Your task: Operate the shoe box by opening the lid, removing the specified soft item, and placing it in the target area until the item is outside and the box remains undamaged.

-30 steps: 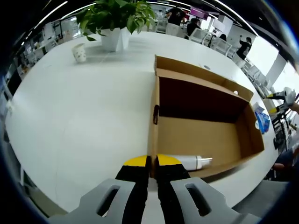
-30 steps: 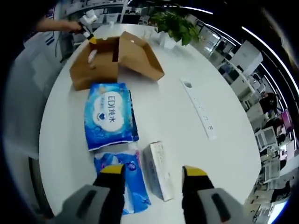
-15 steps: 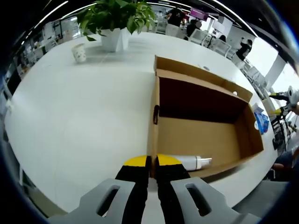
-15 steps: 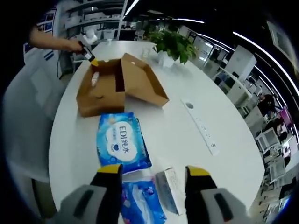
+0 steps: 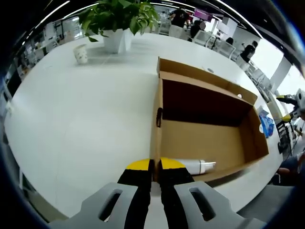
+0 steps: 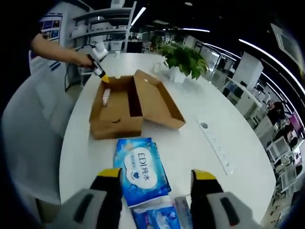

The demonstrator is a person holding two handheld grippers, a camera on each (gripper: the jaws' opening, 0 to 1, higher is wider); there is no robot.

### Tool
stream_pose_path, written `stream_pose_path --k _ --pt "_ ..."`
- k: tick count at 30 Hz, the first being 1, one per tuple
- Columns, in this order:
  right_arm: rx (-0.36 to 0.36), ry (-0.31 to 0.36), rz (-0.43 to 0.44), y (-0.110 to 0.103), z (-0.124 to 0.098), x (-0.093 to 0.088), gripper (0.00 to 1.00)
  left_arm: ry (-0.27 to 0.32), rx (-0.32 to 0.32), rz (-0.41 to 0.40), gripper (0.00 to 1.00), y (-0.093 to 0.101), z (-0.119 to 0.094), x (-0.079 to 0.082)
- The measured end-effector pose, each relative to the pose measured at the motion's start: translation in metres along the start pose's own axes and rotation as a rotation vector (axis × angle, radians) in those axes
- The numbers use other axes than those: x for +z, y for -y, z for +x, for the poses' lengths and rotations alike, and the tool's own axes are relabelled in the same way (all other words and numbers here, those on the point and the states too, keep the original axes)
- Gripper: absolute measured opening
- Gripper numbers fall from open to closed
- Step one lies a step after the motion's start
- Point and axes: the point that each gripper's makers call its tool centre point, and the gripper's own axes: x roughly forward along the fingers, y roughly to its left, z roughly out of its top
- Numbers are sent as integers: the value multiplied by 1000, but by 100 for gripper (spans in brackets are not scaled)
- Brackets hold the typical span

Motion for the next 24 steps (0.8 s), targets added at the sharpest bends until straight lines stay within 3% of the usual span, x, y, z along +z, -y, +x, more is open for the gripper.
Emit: stream_pose_path --k 24 --pt "150 92 -62 -61 53 61 56 13 -11 -20 3 -2 2 1"
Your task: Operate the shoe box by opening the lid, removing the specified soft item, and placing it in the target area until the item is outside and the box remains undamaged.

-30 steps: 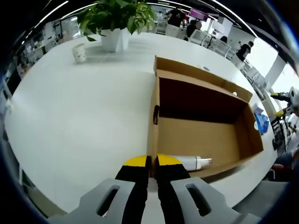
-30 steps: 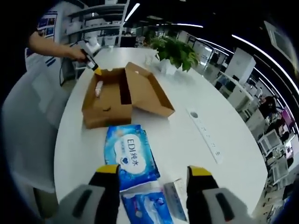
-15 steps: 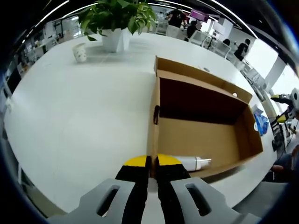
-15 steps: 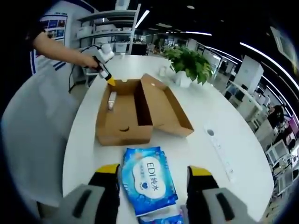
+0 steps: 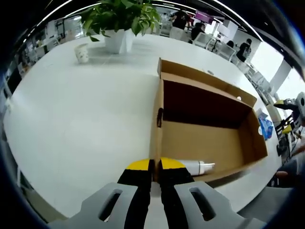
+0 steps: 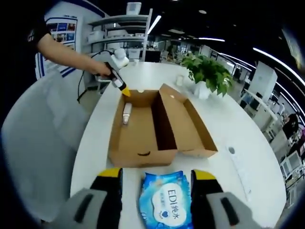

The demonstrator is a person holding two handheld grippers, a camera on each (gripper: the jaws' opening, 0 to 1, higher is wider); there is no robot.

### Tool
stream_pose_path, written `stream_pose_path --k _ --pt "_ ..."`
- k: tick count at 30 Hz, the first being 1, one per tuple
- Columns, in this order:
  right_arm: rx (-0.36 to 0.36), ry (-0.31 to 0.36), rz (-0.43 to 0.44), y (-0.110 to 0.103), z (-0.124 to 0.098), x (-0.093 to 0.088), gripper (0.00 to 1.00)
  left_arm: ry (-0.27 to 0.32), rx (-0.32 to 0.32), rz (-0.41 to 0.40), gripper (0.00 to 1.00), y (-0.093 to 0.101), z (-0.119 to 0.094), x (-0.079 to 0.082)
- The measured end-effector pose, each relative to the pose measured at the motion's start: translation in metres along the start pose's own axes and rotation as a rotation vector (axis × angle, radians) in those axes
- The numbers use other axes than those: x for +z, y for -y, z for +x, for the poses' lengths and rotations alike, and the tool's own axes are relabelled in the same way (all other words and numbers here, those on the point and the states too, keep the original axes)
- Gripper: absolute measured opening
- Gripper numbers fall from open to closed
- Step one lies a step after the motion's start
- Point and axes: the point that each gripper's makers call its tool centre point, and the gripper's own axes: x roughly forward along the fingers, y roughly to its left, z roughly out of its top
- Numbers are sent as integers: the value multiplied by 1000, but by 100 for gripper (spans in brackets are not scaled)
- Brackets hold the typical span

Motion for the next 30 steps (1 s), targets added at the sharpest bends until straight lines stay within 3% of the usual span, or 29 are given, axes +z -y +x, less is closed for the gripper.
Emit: stream_pose_path --k 15,30 --pt "57 67 -13 -26 45 44 55 9 -3 -13 3 1 -1 -1" --pt "110 56 -43 -38 84 57 52 14 -4 -23 3 1 -2 -1"
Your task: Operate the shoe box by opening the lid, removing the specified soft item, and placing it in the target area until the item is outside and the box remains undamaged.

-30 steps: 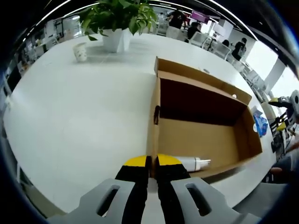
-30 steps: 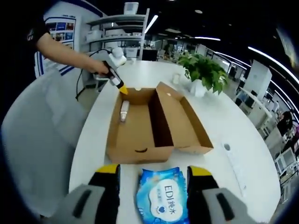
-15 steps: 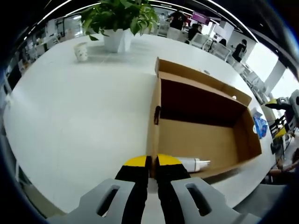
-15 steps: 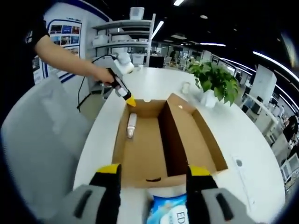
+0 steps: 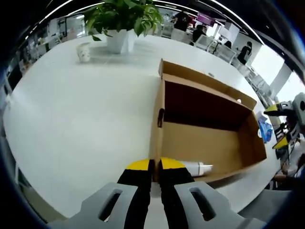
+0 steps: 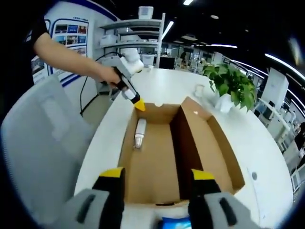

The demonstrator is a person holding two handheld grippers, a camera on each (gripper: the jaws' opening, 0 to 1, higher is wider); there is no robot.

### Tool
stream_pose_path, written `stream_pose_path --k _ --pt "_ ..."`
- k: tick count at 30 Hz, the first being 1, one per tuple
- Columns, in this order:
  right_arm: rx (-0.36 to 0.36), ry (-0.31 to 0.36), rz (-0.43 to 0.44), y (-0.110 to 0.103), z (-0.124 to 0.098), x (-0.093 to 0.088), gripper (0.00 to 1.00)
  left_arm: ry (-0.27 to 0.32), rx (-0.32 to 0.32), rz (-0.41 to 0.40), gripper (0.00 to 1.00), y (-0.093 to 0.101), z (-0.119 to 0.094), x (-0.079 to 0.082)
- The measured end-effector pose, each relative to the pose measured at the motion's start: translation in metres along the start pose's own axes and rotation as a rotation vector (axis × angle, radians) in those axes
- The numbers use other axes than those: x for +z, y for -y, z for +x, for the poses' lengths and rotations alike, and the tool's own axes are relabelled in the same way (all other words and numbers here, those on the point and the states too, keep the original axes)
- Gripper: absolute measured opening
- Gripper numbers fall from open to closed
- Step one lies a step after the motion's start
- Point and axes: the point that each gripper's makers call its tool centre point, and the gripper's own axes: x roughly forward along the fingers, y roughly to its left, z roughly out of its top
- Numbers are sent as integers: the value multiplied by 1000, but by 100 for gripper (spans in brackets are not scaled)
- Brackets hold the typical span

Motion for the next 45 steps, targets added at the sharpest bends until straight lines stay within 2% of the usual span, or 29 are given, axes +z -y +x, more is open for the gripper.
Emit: stream_pose_path --k 14,21,26,30,36,45 --pt "85 -33 30 -15 56 7 50 4 -4 -7 3 1 1 0" --pt "101 -48 25 -18 76 11 50 5 -6 -21 3 0 2 0" --pt "125 -74 7 -22 88 8 48 5 -5 -18 3 0 2 0" --pt "137 -73 38 -20 94 8 48 5 -5 -19 3 0 2 0" --pt "160 -83 20 -23 103 8 44 5 -5 -22 3 1 2 1" --pt "190 -65 78 -25 117 13 43 8 -4 -29 3 0 1 0"
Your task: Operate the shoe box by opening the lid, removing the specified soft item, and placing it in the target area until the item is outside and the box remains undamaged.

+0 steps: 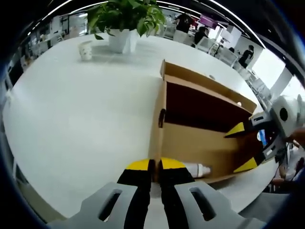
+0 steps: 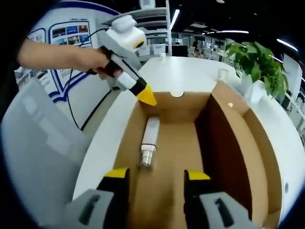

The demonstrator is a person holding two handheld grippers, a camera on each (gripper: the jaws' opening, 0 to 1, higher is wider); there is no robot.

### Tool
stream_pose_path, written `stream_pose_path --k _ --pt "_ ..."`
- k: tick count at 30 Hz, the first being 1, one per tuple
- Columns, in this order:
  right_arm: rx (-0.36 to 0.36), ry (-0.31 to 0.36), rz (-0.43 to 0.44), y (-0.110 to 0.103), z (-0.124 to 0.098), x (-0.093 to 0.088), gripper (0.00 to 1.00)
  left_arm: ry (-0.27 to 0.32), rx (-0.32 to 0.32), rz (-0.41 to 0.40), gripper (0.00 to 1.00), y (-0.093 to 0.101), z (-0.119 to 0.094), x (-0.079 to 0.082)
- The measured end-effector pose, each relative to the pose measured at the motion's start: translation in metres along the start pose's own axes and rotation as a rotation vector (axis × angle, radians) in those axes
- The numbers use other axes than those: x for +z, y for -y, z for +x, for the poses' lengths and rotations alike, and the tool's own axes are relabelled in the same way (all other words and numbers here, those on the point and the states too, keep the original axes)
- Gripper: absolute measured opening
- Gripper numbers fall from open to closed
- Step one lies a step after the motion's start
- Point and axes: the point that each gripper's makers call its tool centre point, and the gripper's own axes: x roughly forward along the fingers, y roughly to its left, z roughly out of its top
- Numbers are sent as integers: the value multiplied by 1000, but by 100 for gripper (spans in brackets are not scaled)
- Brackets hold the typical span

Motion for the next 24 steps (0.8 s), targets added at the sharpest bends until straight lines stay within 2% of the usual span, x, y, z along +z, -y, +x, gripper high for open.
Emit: stream_pose_path --k 10,24 --pt "-10 -16 45 0 13 -4 40 4 3 -7 3 -1 1 1" --pt "-40 -38 20 3 24 -7 39 10 0 -19 3 -1 0 1"
